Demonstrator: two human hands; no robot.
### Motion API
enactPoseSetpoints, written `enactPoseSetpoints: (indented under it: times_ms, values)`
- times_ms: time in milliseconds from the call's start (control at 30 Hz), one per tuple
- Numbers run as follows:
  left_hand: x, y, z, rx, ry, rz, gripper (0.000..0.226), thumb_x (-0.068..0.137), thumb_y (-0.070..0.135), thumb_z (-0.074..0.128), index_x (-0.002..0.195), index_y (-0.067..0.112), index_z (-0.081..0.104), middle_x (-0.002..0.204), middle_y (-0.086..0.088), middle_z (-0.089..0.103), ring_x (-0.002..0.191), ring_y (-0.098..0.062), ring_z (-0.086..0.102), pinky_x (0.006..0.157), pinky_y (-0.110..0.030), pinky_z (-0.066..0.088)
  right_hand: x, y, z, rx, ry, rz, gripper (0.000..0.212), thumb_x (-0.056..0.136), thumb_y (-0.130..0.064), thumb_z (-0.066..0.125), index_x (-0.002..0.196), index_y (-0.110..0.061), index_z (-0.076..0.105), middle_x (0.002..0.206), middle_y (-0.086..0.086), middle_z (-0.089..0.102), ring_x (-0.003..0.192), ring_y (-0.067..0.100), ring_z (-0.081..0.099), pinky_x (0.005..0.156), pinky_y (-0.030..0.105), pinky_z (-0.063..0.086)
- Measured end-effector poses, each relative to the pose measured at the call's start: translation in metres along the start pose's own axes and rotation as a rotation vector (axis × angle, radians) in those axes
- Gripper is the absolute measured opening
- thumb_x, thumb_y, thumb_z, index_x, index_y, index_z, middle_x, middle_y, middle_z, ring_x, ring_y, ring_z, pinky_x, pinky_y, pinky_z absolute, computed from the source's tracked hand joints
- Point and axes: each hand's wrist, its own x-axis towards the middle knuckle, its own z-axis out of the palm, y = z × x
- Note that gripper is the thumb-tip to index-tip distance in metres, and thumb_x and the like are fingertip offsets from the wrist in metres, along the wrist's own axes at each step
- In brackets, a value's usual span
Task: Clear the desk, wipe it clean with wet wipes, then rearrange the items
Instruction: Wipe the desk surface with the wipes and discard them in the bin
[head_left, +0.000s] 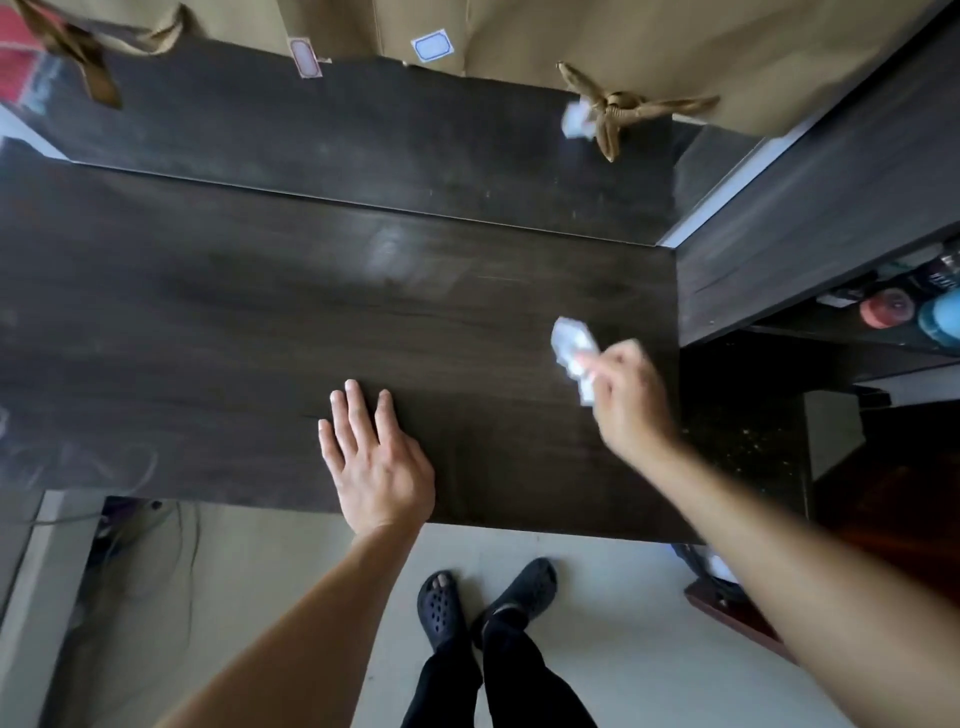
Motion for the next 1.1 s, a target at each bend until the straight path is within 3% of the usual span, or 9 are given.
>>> enactPoseSetpoints:
  times_ms: [67,133,300,433,500,600,767,967,1100]
  values:
    - [0.0,-0.001,0.001,-0.001,0.006,0.009,0.05,0.088,0.021,0.03,0.133,0.009,0.046,0.151,-0.019,0.032,0.142,-0.034,0.023,0.117,-0.049,0.014,0.044,0.002,0.0,-0.068,0.08,0.147,0.03,0.086,-0.002,0.049,0.105,-0.009,0.07,0.095,0.019,0.054,0.089,0.035,0.054,0.077,0.038,0.046]
    - [0.0,-0.002,0.002,0.002,0.005,0.013,0.049,0.088,0.022,0.03,0.133,0.009,0.046,0.151,-0.019,0.032,0.143,-0.034,0.022,0.117,-0.049,0.013,0.057,-0.013,0.014,-0.05,0.089,0.167,0.032,0.084,0.001,0.051,0.108,-0.011,0.068,0.098,0.019,0.052,0.092,0.036,0.052,0.078,0.043,0.048]
    - [0.0,-0.003,0.002,-0.02,-0.001,0.013,0.049,0.089,0.023,0.028,0.132,0.009,0.046,0.15,-0.019,0.033,0.142,-0.034,0.023,0.117,-0.049,0.014,-0.026,-0.059,0.044,0.002,-0.116,-0.24,0.031,0.082,0.001,0.059,0.101,-0.021,0.069,0.088,0.003,0.048,0.083,0.02,0.044,0.067,0.03,0.042]
    - [0.001,-0.004,-0.001,-0.048,-0.016,0.016,0.05,0.087,0.022,0.031,0.131,0.008,0.049,0.149,-0.02,0.034,0.142,-0.035,0.024,0.117,-0.05,0.014,-0.119,-0.043,0.031,0.022,-0.299,-0.371,0.051,0.08,0.01,0.044,0.117,-0.021,0.062,0.087,0.002,0.048,0.079,0.017,0.042,0.062,0.024,0.039]
    - [0.001,-0.002,-0.003,-0.071,-0.019,0.011,0.049,0.086,0.021,0.033,0.131,0.007,0.05,0.149,-0.02,0.034,0.142,-0.035,0.024,0.117,-0.05,0.013,-0.154,-0.025,0.017,-0.039,-0.368,-0.363,0.053,0.071,0.011,0.052,0.111,-0.023,0.062,0.085,-0.002,0.045,0.079,0.014,0.04,0.059,0.022,0.036]
    - [-0.001,-0.001,-0.006,-0.091,-0.037,0.012,0.048,0.086,0.018,0.037,0.131,0.007,0.049,0.15,-0.022,0.032,0.142,-0.036,0.022,0.117,-0.05,0.01,-0.195,0.015,-0.011,-0.12,-0.346,-0.16,0.037,0.067,0.008,0.069,0.09,-0.02,0.065,0.078,-0.003,0.044,0.076,0.011,0.042,0.055,0.02,0.033]
    - [-0.012,0.022,-0.014,-0.07,-0.132,0.085,0.044,0.085,0.006,0.053,0.129,0.006,0.051,0.149,-0.021,0.033,0.141,-0.039,0.021,0.116,-0.053,0.014,-0.24,0.091,-0.052,-0.07,-0.124,0.246,0.045,0.071,0.019,0.062,0.1,-0.014,0.073,0.079,0.005,0.053,0.072,0.023,0.056,0.064,0.019,0.041]
    - [-0.086,0.142,-0.004,-0.173,-0.225,0.443,0.041,0.08,0.007,0.061,0.12,0.004,0.06,0.139,-0.022,0.047,0.134,-0.041,0.036,0.113,-0.052,0.026,-0.259,0.167,-0.061,-0.041,0.033,0.639,0.041,0.08,0.013,0.053,0.106,-0.014,0.071,0.091,0.017,0.059,0.086,0.038,0.06,0.076,0.042,0.051]
    - [-0.112,0.205,0.02,-0.183,-0.217,0.4,0.039,0.088,0.015,0.054,0.125,0.006,0.056,0.143,-0.021,0.043,0.137,-0.039,0.032,0.115,-0.05,0.022,-0.248,0.233,-0.065,-0.026,0.054,0.769,0.036,0.083,0.009,0.05,0.108,-0.009,0.07,0.107,0.024,0.06,0.096,0.039,0.06,0.085,0.038,0.047]
